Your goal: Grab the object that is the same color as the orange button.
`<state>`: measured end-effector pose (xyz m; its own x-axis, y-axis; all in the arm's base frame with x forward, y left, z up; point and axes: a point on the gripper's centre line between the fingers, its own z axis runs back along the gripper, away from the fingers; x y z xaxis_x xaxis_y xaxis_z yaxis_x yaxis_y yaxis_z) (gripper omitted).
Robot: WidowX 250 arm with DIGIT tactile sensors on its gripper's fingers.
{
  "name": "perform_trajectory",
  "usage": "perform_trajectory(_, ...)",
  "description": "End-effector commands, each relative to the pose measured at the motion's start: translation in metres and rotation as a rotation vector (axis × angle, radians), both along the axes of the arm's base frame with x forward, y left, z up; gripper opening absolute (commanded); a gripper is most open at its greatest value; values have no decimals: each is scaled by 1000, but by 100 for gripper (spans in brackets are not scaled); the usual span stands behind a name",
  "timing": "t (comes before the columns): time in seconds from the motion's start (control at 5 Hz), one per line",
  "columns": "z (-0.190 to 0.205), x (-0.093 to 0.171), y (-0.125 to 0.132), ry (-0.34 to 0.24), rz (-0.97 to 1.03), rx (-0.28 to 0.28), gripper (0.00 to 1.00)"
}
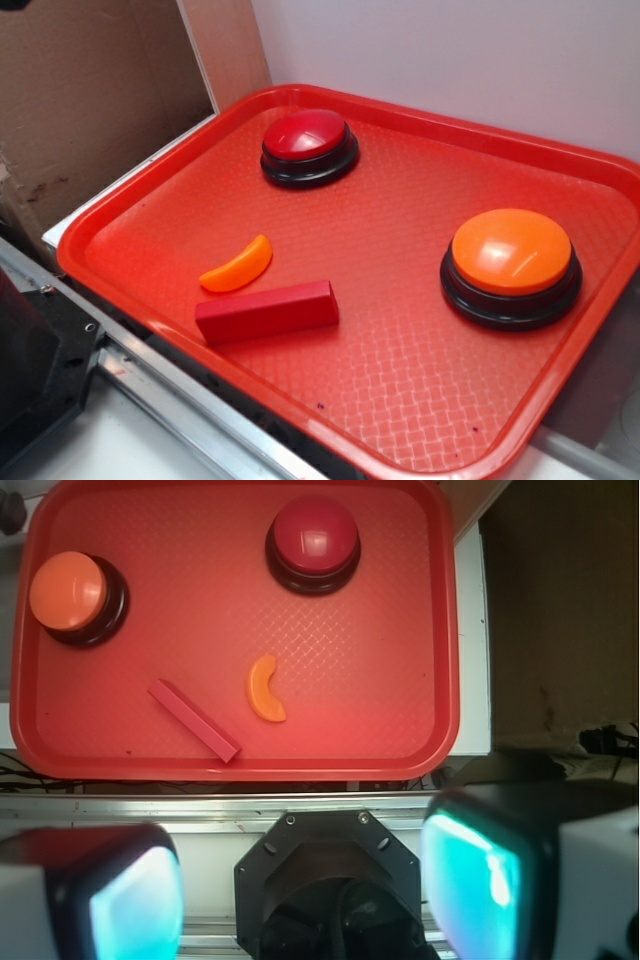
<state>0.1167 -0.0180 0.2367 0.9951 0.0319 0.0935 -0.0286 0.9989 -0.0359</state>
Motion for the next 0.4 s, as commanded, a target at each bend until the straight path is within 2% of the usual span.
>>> perform_trajectory(0.0,0,0,0,0,0,0,100)
perform_trajectory(0.2,-19,2,-14,-30,-5,21,100)
